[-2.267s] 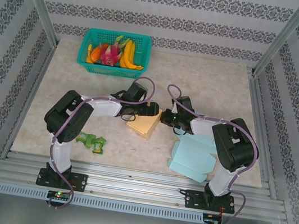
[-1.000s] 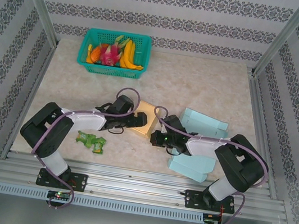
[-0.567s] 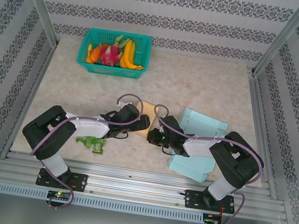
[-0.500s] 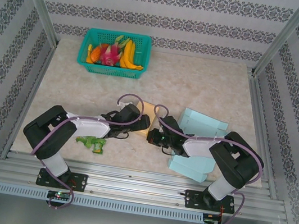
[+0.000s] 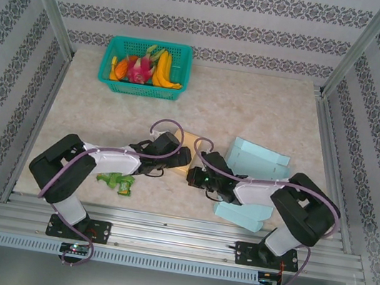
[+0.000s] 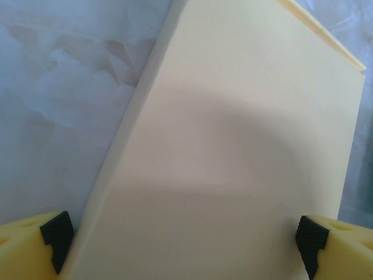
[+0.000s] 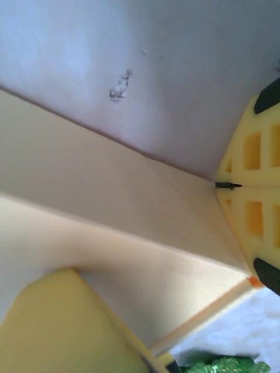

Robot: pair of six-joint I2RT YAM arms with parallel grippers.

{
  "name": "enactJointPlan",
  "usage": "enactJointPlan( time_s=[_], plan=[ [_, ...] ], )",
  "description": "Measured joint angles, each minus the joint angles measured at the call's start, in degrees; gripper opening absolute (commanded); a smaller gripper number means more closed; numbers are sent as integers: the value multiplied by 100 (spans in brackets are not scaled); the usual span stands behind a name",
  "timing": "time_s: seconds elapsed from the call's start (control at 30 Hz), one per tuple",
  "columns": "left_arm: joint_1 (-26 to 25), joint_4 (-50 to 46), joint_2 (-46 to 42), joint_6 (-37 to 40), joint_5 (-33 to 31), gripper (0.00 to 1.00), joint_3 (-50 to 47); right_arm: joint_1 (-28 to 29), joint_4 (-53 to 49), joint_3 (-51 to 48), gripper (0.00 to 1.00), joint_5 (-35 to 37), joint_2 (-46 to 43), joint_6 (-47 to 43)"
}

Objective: Fold the paper box

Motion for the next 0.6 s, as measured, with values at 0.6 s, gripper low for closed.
enactJointPlan(
  time_s=[0.6],
  plan=[
    [682,-503,-592,579,247,100,92,-1456,-1202,310,0,-175,-1200,-1060]
  ],
)
